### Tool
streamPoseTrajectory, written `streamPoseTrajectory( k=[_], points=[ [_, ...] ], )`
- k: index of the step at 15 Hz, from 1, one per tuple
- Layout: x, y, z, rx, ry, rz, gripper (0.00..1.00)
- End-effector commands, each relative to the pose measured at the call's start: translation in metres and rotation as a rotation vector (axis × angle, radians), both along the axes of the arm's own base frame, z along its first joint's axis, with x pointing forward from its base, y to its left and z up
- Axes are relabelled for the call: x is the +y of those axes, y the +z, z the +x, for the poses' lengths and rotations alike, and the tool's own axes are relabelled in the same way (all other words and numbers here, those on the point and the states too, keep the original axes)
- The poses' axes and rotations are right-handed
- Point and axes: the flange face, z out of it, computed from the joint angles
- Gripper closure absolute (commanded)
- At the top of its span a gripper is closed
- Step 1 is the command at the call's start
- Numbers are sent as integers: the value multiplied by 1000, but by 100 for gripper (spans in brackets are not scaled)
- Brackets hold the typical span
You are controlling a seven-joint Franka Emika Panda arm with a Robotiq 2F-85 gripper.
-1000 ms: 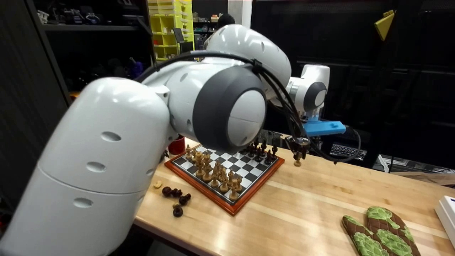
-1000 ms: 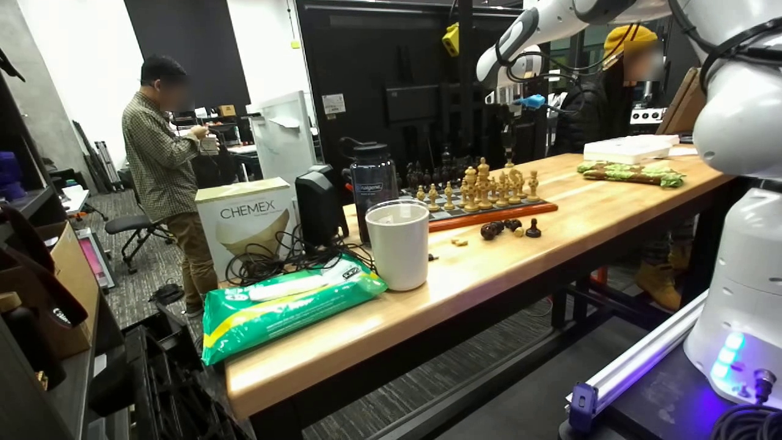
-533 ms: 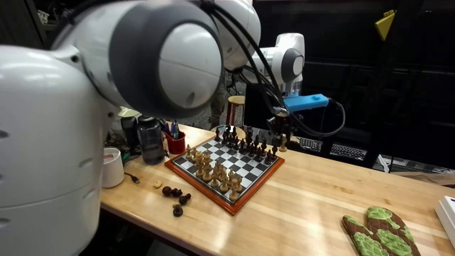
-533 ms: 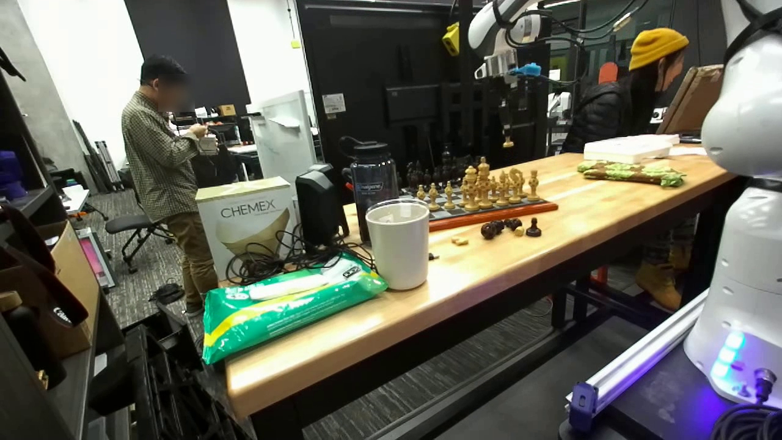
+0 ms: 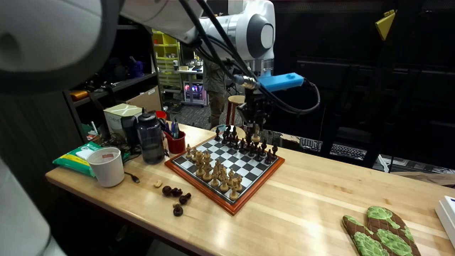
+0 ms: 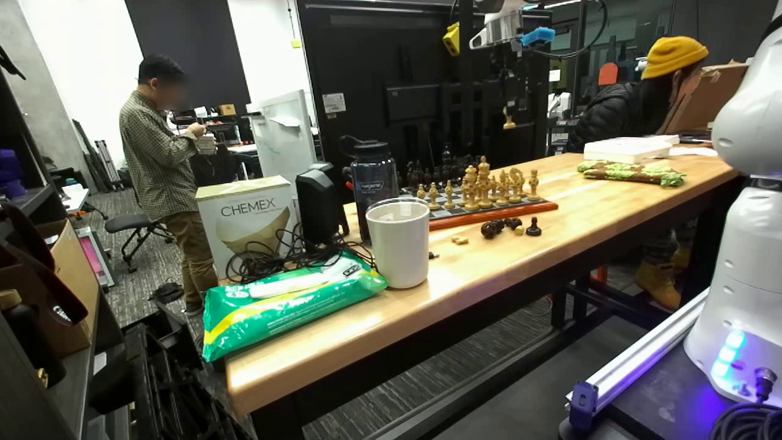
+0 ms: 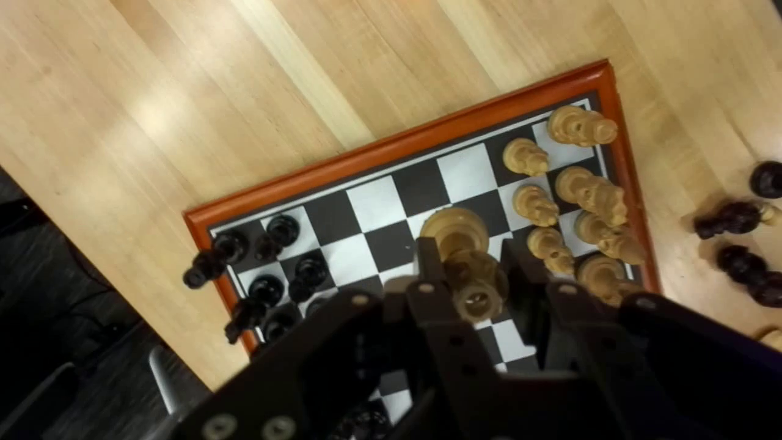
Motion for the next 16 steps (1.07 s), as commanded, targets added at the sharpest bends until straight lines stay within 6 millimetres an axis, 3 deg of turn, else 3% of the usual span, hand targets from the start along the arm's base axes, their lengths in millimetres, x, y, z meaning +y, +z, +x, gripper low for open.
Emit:
streamPoseTrajectory(
  k=[1,7,12,13,16],
  points=[
    [35,3,-24,5,183,54,93],
    [88,-14,-29,76,395,74,93],
    [109,-21,-26,110,457,55,93],
    [106,-24,-22,104,422,70,71],
    [108,-24,-22,106,433,66,71]
  ],
)
